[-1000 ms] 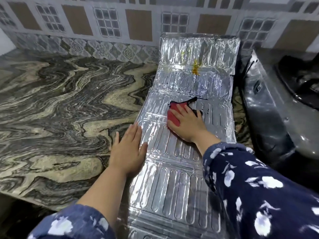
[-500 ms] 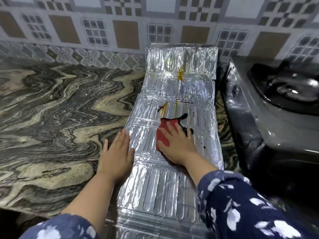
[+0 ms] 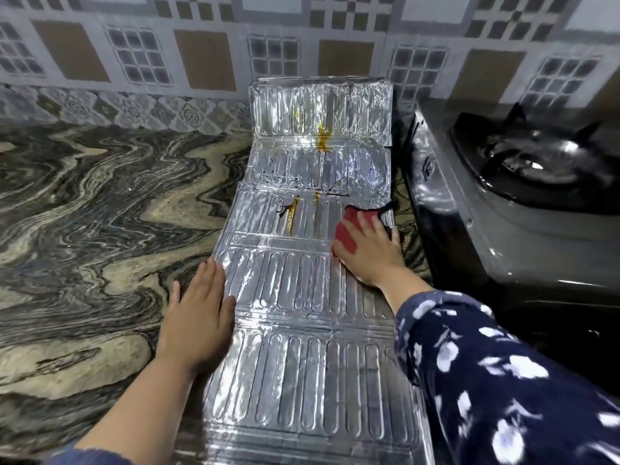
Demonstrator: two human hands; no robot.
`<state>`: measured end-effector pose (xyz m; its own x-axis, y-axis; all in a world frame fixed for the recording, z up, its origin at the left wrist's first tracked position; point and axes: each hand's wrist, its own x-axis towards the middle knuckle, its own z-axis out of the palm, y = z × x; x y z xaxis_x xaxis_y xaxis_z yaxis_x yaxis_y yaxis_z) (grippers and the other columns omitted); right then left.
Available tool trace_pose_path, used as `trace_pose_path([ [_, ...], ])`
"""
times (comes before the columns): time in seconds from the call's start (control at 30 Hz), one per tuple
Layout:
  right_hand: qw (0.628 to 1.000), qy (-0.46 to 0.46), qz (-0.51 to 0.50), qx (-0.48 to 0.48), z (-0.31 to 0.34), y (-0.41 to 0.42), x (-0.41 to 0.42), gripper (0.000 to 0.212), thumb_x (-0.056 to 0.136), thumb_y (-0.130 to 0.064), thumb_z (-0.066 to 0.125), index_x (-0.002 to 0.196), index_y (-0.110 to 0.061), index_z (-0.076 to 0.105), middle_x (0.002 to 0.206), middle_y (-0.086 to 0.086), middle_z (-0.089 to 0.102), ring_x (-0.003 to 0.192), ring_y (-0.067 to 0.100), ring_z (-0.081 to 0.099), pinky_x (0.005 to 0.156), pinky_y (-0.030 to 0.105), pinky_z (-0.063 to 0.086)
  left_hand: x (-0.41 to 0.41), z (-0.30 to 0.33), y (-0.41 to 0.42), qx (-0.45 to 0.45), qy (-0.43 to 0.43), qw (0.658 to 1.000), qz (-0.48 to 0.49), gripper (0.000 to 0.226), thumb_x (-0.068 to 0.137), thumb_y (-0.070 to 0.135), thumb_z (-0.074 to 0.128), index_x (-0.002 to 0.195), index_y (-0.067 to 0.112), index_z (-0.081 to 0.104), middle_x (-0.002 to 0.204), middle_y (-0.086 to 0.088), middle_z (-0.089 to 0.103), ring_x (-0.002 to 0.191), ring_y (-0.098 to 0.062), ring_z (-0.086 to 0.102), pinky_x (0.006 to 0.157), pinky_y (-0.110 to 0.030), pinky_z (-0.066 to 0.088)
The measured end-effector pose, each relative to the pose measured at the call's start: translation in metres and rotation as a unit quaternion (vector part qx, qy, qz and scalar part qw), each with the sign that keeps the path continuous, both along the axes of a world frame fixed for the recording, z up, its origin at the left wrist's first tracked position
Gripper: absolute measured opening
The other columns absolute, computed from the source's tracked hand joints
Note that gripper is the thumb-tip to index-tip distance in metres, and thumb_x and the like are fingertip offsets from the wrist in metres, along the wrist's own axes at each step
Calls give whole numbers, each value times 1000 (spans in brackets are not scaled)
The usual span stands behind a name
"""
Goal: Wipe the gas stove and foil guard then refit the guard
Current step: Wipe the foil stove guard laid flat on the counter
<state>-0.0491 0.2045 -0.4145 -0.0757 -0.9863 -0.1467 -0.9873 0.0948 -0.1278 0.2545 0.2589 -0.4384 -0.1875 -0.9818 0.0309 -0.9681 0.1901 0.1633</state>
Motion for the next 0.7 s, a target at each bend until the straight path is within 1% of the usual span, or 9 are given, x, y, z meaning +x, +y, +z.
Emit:
trace_pose_path([
  [0.17,1000,15,-15,-2,0,-58,-9,67,90,-68,13,150,-39,6,161,-8,-6,148,22,-7,116,54,-6,0,-2,-1,-9,5,1000,-2,75,85,51,-3,151,16,5,155,9,-8,143,-3,-7,117,-39,-2],
  [0.3,1000,-1,21,5,-1,-75,7,62,93,-62,15,150,-38,4,161,-10,-6,148,21,-7,116,56,-5,0,-3,-2,-16,9,1000,0,76,84,51,-4,151,16,6,153,11,-10,141,-1,-6,117,-37,-1],
  [0.37,998,-8,55,8,0,-67,23,61,94,-61,15,150,-39,3,160,-10,-7,148,20,-9,116,55,-7,0,-4,-4,-16,9,1000,-1,77,84,52,-4,151,16,6,153,11,-10,142,-2,-4,117,-37,0],
  [0.47,996,-15,90,8,-2,-36,42,61,94,-62,13,150,-39,2,160,-10,-7,147,20,-11,116,55,-10,2,-5,-3,-12,6,1000,-4,78,83,52,-3,151,15,9,156,7,-3,145,-7,1,117,-39,2],
  [0.57,995,-26,93,4,-3,5,51,64,92,-64,12,150,-38,2,160,-9,-8,147,20,-12,116,57,-8,1,-3,-1,-11,3,1000,-2,80,83,52,-4,151,13,12,158,4,3,146,-10,5,117,-41,5],
  [0.7,997,-20,76,2,-2,48,50,66,90,-67,10,150,-39,1,161,-8,-9,147,19,-13,115,56,-9,-1,3,5,1,-3,1000,0,83,80,51,-7,151,13,11,158,3,2,147,-12,5,117,-42,5],
])
